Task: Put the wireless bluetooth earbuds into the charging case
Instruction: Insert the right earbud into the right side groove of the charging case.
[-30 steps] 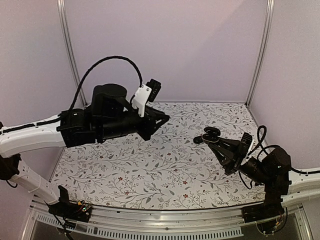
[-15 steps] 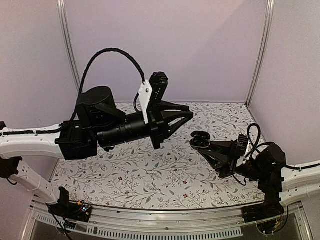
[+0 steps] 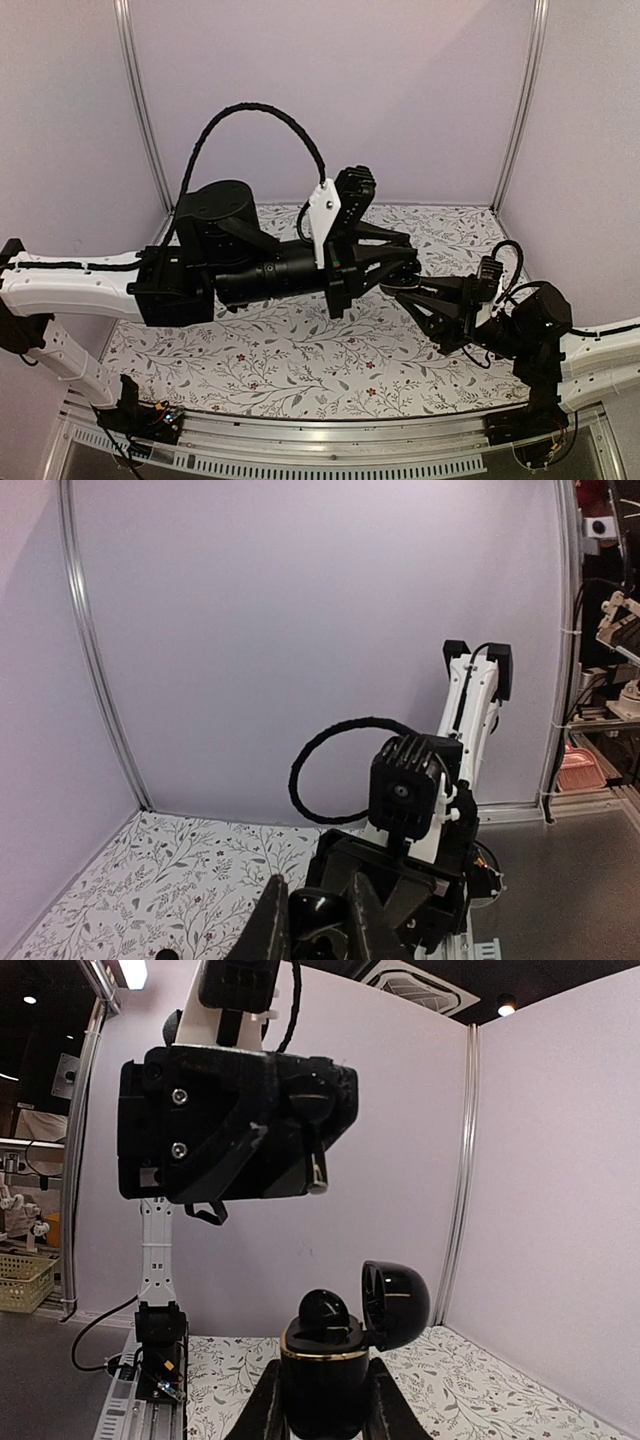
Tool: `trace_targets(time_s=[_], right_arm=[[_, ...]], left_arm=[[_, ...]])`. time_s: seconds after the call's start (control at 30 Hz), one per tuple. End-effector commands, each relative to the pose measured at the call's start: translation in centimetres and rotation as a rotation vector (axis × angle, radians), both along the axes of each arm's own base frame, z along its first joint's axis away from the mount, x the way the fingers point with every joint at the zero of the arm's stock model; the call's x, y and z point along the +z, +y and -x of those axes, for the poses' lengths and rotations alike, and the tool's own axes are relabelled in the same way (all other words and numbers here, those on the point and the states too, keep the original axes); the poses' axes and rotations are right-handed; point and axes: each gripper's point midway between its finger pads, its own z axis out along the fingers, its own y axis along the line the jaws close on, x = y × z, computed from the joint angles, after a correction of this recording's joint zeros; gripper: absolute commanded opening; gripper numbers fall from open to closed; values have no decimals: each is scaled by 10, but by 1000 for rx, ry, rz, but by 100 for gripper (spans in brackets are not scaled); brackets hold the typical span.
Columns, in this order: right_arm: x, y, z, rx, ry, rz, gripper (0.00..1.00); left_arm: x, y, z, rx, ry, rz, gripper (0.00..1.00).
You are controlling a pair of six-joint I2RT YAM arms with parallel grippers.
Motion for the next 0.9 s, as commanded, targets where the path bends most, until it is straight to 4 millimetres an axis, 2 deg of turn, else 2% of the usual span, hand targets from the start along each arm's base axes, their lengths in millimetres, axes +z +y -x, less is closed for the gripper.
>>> trace_targets(time_s=[0.0,0.47,0.87], right_arm=[[20,-1,5,30,4,-65,0],[22,-3,5,30,8,-75,0],[22,-5,7,33,-3,-73,0]], left_arm=[[-2,-11,11,-37,-18,-26,6],[-21,-23,12,-41,-9,-87,6],[-32,-31,2,7,6,-132,6]])
